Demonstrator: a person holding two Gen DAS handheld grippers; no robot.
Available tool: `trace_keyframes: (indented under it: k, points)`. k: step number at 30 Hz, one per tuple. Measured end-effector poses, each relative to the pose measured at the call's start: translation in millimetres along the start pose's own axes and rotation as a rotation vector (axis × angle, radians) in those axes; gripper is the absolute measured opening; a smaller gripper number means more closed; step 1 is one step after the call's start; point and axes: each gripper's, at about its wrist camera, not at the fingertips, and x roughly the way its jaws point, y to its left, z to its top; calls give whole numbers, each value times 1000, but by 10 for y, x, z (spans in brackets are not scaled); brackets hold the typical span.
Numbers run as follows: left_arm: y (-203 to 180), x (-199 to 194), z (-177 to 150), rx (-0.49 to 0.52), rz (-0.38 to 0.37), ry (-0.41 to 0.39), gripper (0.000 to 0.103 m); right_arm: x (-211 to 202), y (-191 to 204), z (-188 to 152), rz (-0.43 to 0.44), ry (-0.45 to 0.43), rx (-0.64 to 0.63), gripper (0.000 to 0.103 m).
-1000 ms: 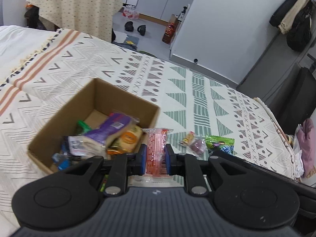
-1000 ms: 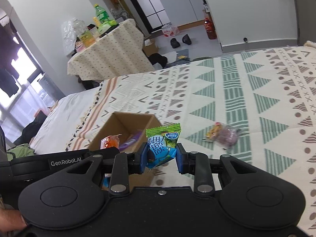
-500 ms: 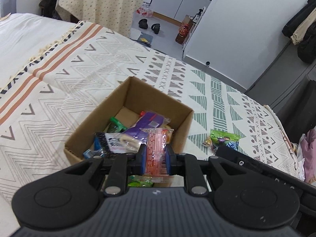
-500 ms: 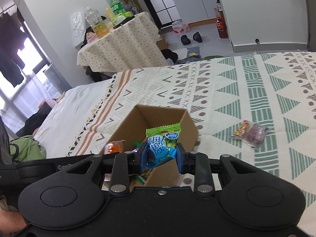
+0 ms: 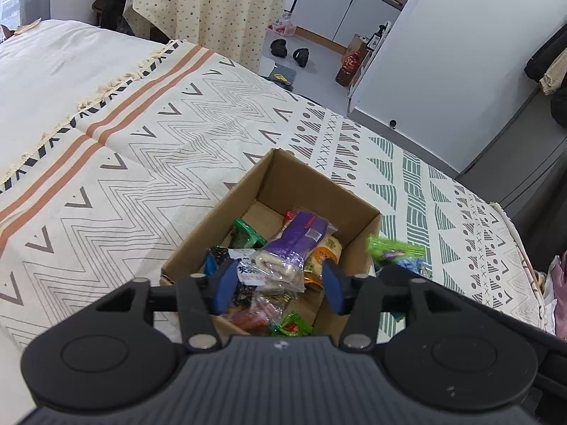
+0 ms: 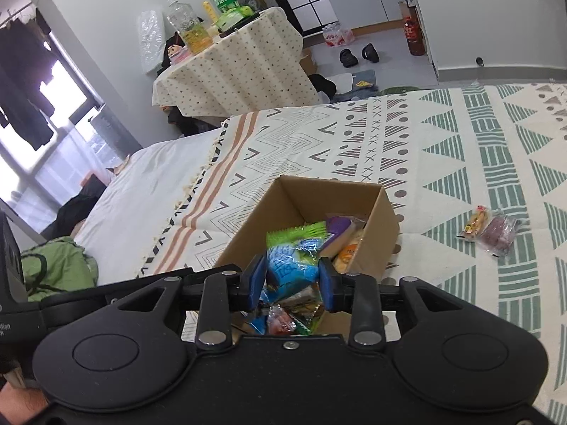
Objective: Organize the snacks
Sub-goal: 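Carry the orange candy and blue-green packet over the box and release both, then move both open tools back toward the last two snacks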
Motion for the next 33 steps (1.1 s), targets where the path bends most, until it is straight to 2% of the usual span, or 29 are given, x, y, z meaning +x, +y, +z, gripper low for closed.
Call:
trace_keyframes:
  k: [1,3,6,10,21,33]
  points:
    - [4,-8,9,-1,10,-3,60,-3,-6,9,-2,0,6,42]
    - [16,-28,21,-1,27,-11,73,-39,-21,30,-1,-14,8,53]
    - [15,-49,34,5,41,-19,83,-110,-68,55,-13,-27,11,55]
    - [-43,-45,21,21,52,-12,84,-201,-210,59,-43,-29,13,57]
    - [-402,12,-96,79,21,8,88,-526,-804,-35,-124,-31,55,62]
    - [-845,89,-205,137,-24,-1,89,-697,-1280,-137,-147,-33,96,64]
